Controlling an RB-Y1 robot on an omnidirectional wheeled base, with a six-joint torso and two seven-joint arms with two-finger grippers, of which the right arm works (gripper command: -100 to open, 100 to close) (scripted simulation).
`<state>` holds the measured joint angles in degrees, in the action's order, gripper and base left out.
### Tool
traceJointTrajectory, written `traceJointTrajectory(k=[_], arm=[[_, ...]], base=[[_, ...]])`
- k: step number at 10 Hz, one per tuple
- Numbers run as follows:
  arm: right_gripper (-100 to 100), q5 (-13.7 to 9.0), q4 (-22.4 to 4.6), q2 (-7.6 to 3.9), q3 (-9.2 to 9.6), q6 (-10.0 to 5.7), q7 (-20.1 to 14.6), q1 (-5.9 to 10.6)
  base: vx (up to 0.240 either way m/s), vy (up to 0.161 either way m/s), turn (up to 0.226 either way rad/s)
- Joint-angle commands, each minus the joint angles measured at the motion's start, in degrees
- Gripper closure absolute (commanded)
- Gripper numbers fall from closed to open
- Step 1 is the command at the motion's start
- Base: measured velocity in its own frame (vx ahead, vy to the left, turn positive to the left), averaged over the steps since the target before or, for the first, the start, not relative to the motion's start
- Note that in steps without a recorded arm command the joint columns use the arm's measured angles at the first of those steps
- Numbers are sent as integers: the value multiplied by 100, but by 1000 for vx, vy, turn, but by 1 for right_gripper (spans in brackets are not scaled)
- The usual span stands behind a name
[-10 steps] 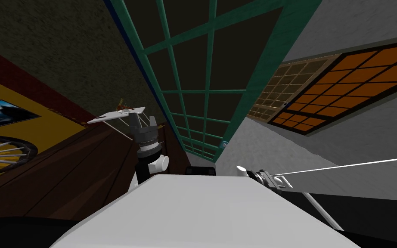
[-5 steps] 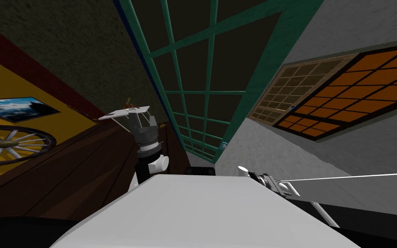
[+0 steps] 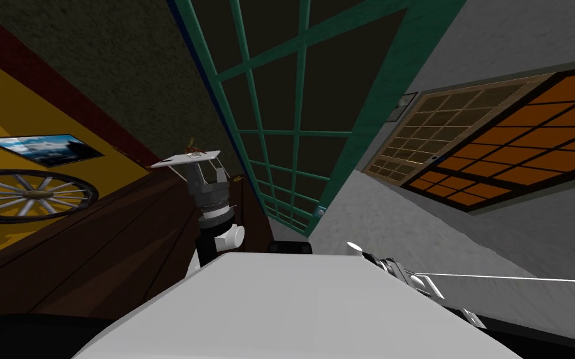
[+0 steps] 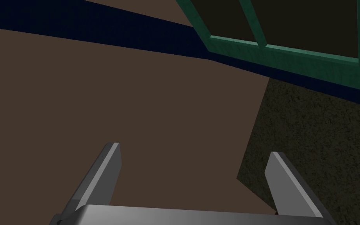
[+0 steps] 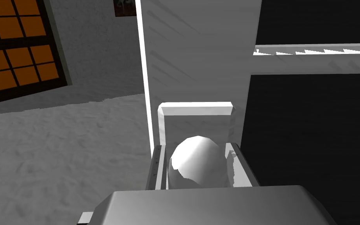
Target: Push the door open
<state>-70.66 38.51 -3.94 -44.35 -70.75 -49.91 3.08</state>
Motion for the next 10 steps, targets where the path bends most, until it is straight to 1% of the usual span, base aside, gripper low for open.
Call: traceJointTrajectory(k=[1,3,4,5,6,7,8,9,10], arm=[[100,-130,2,-79,-171,-174,54,-11],[100,-300,-28,-104,-351,-311,98,-5],[100,-412,-47,-114,-469,-402,128,-1],[100,-473,-58,-117,-534,-452,144,1],[100,-535,-68,-117,-599,-502,160,3],[100,-535,-68,-117,-599,-502,160,3],[100,-526,44,-93,-592,-463,240,-25],[100,-636,5,-133,-704,-567,228,-42],[100,-697,-1,-142,-764,-613,233,-52]], base=[[-16,-247,59],[7,-225,50],[-12,-228,71],[-8,-212,80],[29,-174,51],[19,-122,-14],[-2,-49,-12],[-43,-132,30],[-56,-220,33]])
